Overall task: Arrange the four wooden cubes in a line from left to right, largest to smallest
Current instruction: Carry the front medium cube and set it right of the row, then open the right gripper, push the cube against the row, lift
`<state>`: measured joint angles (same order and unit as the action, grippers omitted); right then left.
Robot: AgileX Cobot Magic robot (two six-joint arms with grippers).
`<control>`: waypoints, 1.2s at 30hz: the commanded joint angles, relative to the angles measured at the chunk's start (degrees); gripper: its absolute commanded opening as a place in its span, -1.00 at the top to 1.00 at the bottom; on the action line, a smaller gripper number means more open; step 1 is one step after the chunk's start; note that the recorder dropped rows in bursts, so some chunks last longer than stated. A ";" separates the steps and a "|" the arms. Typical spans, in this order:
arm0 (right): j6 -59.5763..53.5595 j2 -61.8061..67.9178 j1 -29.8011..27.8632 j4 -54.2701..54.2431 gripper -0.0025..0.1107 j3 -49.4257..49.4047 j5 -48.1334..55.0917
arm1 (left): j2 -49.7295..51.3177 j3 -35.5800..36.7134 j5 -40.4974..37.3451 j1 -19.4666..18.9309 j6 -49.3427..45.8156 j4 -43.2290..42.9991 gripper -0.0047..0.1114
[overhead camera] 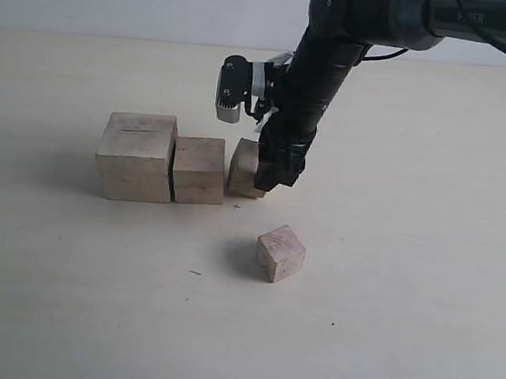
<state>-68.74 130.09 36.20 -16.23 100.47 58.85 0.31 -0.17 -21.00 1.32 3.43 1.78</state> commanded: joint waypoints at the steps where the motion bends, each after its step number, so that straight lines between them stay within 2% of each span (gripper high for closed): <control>1: -0.53 0.63 0.10 -0.76 0.96 -0.06 0.55 | -0.31 0.17 0.66 -0.08 -0.02 0.40 0.92; 12: -0.53 1.33 0.10 -1.42 0.94 -0.06 0.07 | -0.31 0.17 0.66 -0.08 -0.02 0.40 0.92; 14: -0.27 1.33 0.10 -1.55 0.84 -0.06 -0.08 | -0.31 0.17 0.66 -0.08 -0.02 0.40 0.92; 17: -0.27 1.33 0.10 -1.79 0.57 -0.06 -0.40 | -0.31 0.17 0.66 -0.08 -0.02 0.40 0.92; 21: -0.27 1.33 0.10 -2.17 0.09 -0.06 -0.56 | -0.31 0.17 0.66 -0.08 -0.02 0.40 0.92; 23: -0.27 1.33 0.10 -2.54 -0.08 -0.06 -0.73 | -0.31 0.17 0.66 -0.08 -0.02 0.40 0.92; 29: -0.16 1.33 0.10 -4.91 -0.23 -0.06 -2.20 | -0.31 0.17 0.66 -0.08 -0.02 0.40 0.92; 36: 4.27 -0.41 0.10 -3.81 -0.25 -0.06 -1.98 | -0.31 0.17 0.66 -0.08 -0.02 0.40 0.92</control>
<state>-67.03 131.09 36.20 -20.50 100.47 57.15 0.31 -0.17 -21.00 1.32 3.43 1.78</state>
